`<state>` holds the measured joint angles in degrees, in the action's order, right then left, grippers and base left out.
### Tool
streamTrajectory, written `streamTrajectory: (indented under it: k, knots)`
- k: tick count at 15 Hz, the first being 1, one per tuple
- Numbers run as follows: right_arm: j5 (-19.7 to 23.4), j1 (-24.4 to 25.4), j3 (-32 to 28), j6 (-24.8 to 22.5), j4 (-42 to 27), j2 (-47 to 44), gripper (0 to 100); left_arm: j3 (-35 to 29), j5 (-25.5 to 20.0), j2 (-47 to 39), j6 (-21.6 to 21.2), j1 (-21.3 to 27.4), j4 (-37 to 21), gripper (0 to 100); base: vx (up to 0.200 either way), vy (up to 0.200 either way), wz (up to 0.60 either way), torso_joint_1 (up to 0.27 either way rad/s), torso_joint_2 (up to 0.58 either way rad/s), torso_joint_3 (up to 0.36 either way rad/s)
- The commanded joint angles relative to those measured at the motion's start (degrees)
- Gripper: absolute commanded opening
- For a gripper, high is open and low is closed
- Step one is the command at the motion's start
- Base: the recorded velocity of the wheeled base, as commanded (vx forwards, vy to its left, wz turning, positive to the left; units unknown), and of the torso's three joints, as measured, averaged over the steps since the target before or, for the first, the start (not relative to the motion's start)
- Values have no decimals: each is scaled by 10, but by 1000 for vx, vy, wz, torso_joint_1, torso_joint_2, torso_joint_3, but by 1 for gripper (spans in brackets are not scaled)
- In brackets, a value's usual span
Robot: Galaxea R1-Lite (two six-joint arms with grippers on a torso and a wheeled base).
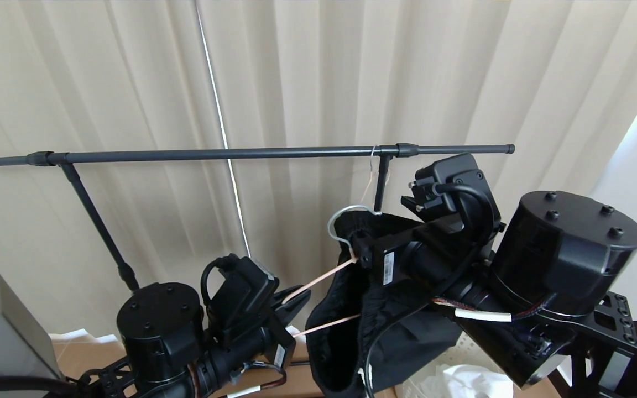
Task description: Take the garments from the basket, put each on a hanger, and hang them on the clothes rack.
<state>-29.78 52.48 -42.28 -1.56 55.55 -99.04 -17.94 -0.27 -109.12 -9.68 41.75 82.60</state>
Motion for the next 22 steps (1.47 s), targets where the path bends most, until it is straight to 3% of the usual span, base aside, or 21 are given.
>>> streamTrajectory:
  k: [1,8,22]
  knots:
    - [1,0,0,0,0,-5,100,0,0,-1,0,-1,0,0,0,0,0,0,0,0]
    - [1,-26,-7,0,0,-4,100,7,2,18,0,-8,0,0,0,0,0,0,0,0]
    - [1,-25,-3,0,0,-5,100,-30,2,10,4,-55,-1,0,0,0,0,0,0,0]
